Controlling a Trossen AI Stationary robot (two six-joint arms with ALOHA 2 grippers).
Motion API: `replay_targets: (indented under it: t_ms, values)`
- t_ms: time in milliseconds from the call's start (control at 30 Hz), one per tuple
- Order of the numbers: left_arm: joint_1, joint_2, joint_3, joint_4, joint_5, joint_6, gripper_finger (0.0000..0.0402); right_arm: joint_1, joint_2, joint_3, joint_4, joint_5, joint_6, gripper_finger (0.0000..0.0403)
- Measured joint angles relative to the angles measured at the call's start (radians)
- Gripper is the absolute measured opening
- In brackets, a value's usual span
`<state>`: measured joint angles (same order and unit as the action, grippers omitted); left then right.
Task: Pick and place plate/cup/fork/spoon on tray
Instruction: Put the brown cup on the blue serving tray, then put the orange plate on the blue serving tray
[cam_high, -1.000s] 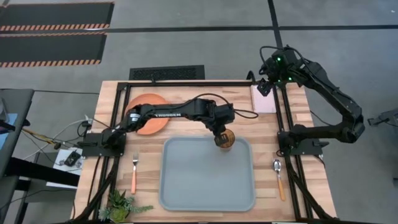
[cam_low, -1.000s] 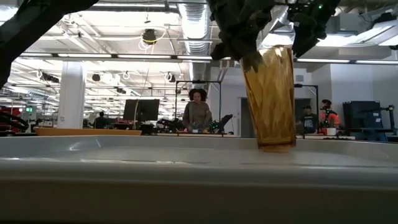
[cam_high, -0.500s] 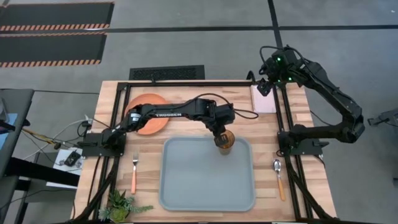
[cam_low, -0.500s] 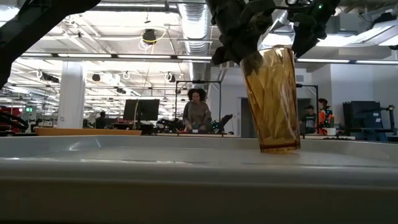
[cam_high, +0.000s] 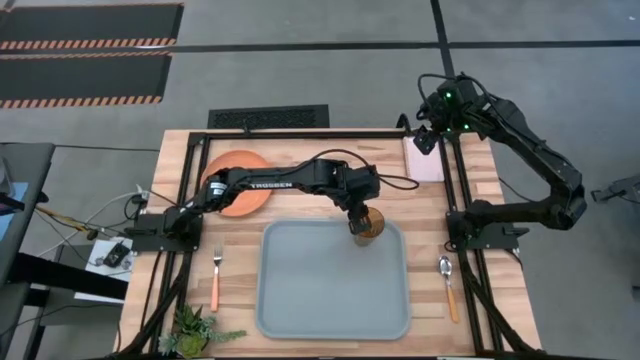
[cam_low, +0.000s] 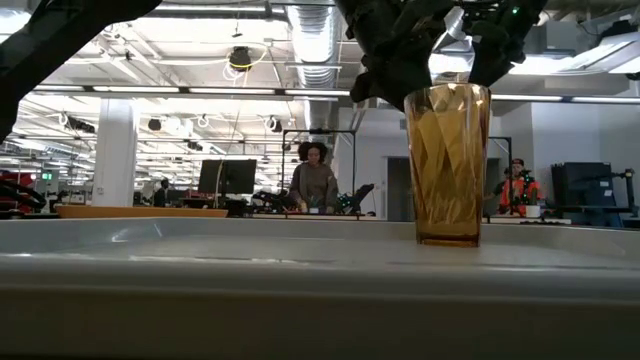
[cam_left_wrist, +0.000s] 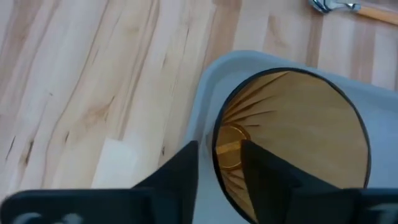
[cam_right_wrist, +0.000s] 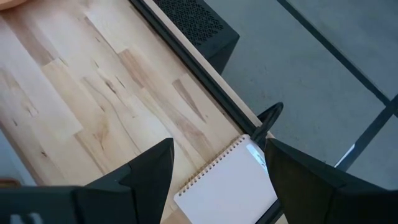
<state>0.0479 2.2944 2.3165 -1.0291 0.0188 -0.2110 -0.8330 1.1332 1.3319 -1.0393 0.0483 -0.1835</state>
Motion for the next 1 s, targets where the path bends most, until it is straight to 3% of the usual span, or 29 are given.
replay_targets:
  t_ms: [300, 633, 800, 1000]
  values:
    - [0.002, -0.004, 0.011, 0.007, 0.074, -0.015, 0.0184, 0.0, 0.0, 0.0, 0.0, 0.0, 0.006, 0.0274]
    - [0.03, -0.075, 0.036, -0.052, 0.131, -0.023, 0.0204, 0.0, 0.0, 0.0, 0.003, 0.0, 0.01, 0.0274]
    - [0.079, -0.19, 0.039, -0.134, 0.08, -0.043, 0.0204, -0.001, 0.0, 0.0, 0.004, 0.0, 0.01, 0.0274]
    - [0.152, -0.355, 0.039, -0.35, -0.15, -0.089, 0.0204, -0.001, 0.0, 0.0, 0.005, 0.0, 0.016, 0.0274]
